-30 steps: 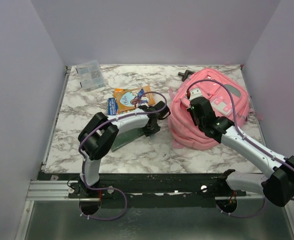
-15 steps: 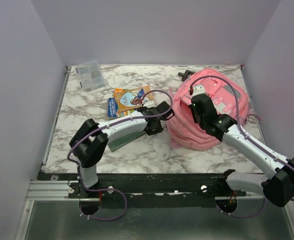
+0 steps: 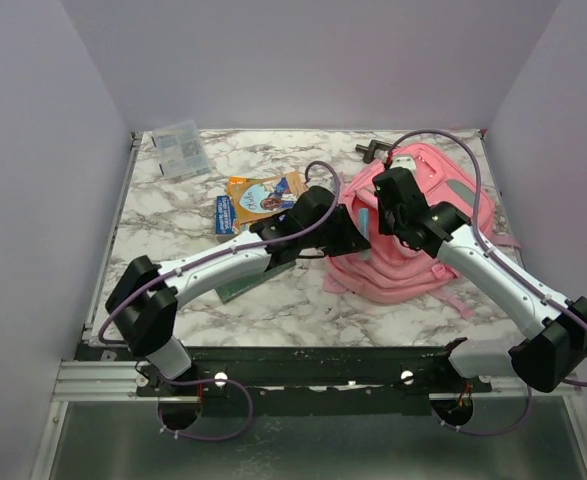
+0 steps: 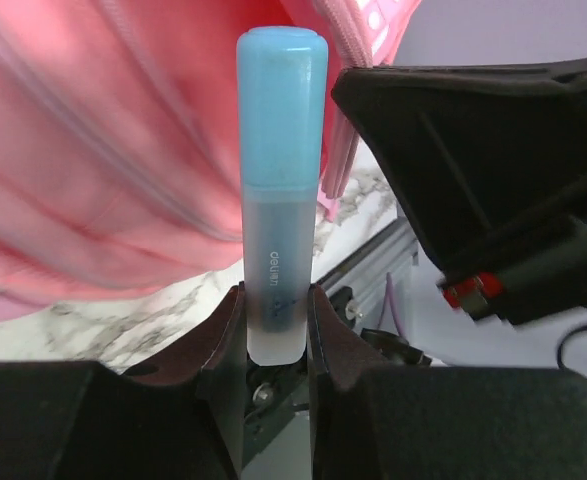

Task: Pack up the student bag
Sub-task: Place the stationery in the student bag, then pick up the stationery from the center of the board.

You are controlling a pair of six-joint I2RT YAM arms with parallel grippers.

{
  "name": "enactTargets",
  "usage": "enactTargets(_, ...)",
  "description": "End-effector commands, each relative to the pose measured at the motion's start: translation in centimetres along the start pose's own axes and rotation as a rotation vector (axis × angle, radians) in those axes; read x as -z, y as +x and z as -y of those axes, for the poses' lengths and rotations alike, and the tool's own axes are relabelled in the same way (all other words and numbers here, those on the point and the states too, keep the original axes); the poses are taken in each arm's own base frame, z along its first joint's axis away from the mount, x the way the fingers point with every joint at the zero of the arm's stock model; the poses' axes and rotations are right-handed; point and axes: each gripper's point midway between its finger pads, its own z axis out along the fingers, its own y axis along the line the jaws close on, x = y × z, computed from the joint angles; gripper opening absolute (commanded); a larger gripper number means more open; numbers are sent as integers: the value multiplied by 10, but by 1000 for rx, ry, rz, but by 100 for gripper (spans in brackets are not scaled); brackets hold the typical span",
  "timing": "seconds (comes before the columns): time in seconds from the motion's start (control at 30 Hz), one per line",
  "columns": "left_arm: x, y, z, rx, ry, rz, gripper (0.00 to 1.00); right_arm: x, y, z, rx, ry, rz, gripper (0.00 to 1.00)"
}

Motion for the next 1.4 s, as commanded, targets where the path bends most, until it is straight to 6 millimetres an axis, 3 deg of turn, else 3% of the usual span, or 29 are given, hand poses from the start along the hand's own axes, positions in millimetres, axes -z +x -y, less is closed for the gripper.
enactTargets(0.0, -26, 0, 31, 60, 115, -49, 0, 12, -21, -3, -164, 4, 19, 1)
enactTargets(0.2, -63, -1, 15, 231, 38, -58, 0, 23, -34, -3, -209, -4, 33, 1)
enactTargets(0.37, -82, -4, 16, 339, 10, -56, 0, 24, -37, -6, -208, -24, 45, 1)
enactTargets(0.4, -83, -5, 16, 334, 5, -52, 6, 22, -36, -5, -202, -20, 44, 0)
enactTargets(0.5, -79, -6, 16, 273, -24, -30, 47, 18, -32, -6, -187, -15, 32, 0)
enactTargets(0.53, -77, -6, 15, 252, -29, -31, 55, 19, -32, -6, -187, -15, 34, 1)
enactTargets(0.8, -30, -5, -3, -42, -30, 15, 90, 15, -23, 0, -152, 5, 39, 1)
enactTargets(0.93, 6, -20, -18, -162, -44, 99, 90, 14, -20, 6, -138, 29, 39, 1)
enactTargets(1.07, 31, -37, -56, -233, -153, 190, 90, 14, -18, 18, -124, 81, 51, 1)
enactTargets(1.2, 33, -55, -98, -281, -286, 194, 90, 11, -12, 36, -91, 166, 49, 1)
enactTargets(1.37, 11, -80, -133, -386, -420, 170, 90, 12, -8, 41, -87, 182, 40, 1)
